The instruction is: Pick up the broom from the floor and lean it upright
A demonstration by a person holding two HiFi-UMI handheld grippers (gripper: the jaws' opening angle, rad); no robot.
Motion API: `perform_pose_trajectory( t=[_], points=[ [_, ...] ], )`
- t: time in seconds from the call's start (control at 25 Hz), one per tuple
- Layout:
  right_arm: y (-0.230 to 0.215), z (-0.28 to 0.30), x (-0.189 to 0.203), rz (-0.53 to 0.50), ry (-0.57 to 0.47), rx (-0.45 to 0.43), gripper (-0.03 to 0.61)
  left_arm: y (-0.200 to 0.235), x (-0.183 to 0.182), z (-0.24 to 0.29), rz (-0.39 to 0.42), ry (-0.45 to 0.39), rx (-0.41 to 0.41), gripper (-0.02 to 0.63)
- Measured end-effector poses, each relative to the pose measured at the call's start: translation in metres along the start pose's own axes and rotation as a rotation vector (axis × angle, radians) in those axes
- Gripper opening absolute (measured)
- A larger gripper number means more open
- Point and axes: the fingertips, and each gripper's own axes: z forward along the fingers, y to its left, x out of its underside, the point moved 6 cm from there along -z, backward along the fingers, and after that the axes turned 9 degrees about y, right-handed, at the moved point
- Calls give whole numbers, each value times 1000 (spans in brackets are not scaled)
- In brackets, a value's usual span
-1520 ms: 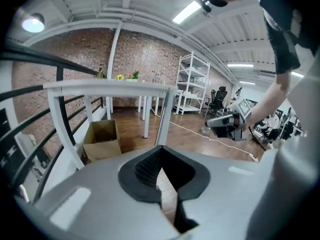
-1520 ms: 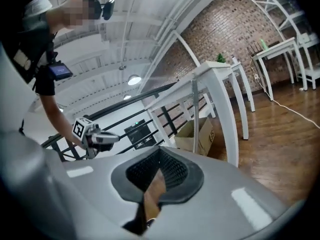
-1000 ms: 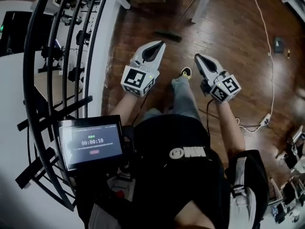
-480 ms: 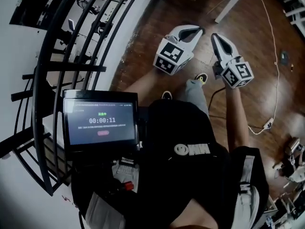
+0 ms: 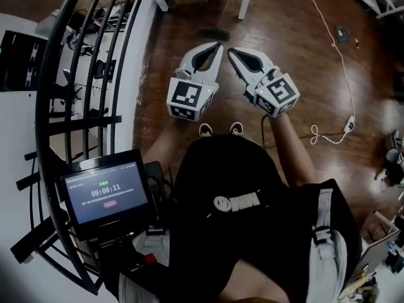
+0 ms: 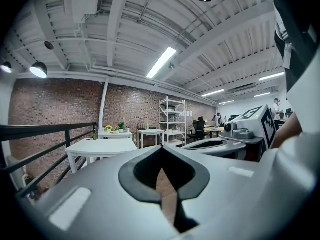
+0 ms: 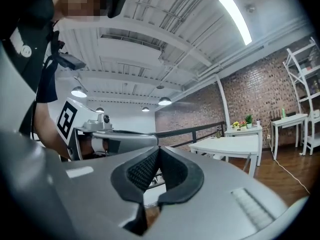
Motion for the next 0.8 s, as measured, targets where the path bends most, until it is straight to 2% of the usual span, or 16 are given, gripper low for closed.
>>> perform_pose_trajectory(
  t=[0.16,0.4,0.64,0.8],
  points=[
    [-5,-8,-3,-10,-9,31,3,-8,5,10,9,22,-25,12],
    [12,-73,2,12,-28,87,2,-81,10,-3,39,21,25,12],
    [0,-77,11,46,-39,80,2,-91,1,7,46,15,5,12],
    [-4,-87,20,74,-47,61,2,-101,11,13,61,52,-21,12]
  ],
)
